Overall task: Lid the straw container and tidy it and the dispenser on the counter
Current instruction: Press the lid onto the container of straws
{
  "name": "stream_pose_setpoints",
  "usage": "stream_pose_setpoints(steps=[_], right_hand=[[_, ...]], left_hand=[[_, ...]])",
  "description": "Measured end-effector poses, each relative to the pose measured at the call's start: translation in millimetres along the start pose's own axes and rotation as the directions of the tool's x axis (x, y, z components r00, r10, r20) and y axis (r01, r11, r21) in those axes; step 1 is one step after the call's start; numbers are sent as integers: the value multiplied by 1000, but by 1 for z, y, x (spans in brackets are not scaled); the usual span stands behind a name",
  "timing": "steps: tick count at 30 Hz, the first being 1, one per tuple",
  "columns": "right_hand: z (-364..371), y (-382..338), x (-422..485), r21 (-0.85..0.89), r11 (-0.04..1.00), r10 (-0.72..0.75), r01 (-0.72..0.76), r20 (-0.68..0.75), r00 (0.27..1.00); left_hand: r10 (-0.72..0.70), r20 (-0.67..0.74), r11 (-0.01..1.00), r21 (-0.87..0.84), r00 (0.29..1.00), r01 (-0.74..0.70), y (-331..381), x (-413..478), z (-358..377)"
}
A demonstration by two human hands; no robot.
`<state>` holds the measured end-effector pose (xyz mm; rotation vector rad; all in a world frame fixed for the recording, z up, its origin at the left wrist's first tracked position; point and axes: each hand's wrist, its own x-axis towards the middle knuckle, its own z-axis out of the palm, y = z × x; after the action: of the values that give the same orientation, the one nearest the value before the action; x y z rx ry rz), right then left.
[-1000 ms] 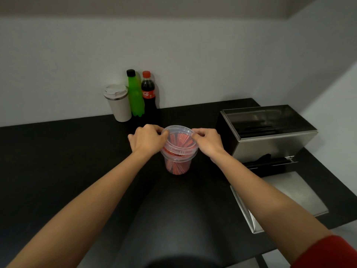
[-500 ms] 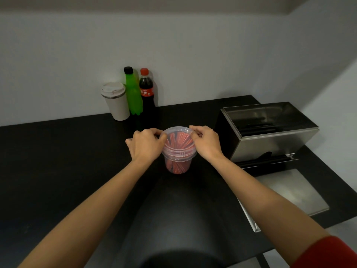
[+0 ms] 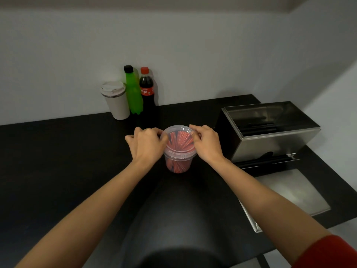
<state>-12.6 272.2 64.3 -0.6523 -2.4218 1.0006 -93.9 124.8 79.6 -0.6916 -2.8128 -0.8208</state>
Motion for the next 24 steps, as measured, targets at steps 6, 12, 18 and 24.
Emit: stream_pose_setpoints(steps=[6, 12, 18, 24], right_hand=[[6, 3, -2, 11, 1000, -22, 22, -28, 999], [14, 9, -4, 95, 995, -11, 20, -91, 996], [18, 11, -4, 154, 988, 14, 1, -95, 995], [14, 10, 2, 123, 992, 34, -31, -22, 999]], left_hand=[[11, -1, 1000, 7, 1000, -11, -3, 1, 2], [-16, 66, 948, -317, 998, 36, -5, -5, 9], [2, 44, 923, -383, 999, 15, -5, -7, 13], [-38, 155, 875, -472, 987, 108, -8, -3, 14]])
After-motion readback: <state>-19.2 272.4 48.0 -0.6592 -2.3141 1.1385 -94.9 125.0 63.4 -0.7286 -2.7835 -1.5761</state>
